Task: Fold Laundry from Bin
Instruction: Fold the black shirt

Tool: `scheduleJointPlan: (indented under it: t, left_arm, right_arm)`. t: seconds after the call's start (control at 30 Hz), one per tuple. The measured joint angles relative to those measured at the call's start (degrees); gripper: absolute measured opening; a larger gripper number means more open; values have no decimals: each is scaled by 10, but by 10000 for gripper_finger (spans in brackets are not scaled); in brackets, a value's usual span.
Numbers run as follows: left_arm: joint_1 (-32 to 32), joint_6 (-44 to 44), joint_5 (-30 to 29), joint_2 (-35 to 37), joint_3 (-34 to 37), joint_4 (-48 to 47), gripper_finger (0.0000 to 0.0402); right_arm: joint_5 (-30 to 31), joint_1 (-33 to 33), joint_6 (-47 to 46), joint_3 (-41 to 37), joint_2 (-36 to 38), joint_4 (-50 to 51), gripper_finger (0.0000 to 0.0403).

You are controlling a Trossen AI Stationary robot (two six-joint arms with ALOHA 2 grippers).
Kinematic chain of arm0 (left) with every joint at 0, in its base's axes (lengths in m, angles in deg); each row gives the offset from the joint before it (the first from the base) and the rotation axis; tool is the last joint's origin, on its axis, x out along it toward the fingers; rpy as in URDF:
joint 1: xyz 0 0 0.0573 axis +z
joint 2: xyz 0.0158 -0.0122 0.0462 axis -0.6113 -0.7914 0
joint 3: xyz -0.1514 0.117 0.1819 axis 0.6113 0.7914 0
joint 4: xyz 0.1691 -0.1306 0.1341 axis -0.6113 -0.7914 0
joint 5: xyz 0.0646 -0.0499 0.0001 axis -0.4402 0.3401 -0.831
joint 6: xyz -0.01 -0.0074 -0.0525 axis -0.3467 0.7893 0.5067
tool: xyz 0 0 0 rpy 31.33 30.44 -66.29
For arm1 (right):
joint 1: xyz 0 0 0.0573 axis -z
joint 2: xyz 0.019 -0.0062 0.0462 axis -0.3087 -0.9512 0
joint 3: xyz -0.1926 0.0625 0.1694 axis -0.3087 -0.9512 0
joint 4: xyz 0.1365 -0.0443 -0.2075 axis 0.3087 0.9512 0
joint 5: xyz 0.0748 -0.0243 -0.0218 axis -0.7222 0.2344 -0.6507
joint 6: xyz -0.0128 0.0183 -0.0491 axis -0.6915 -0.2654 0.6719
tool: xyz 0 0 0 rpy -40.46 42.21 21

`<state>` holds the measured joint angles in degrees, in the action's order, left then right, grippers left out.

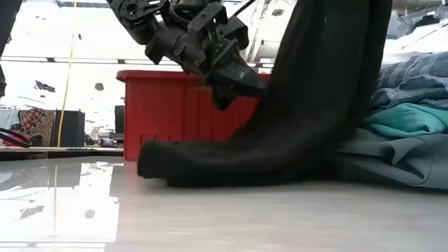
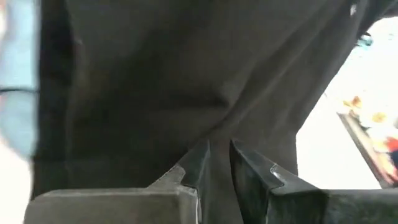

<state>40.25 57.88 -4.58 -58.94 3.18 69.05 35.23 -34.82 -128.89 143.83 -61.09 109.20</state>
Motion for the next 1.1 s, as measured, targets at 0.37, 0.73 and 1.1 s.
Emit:
scheduleJointPlan:
  t: [0.37,0.73,1.1]
  left_arm:
    - [-16,46,21,-78,-11,30,51]
    - [-13,127,82,-152,-68,66,51]
    - [91,-32,93,98,-19,-214,42]
  right_arm:
    - [30,-45,-63,-9,25,1,46]
    - [30,-36,-101,-40,24,-13,46]
    - [33,-31,-104,-73,23,-33,46]
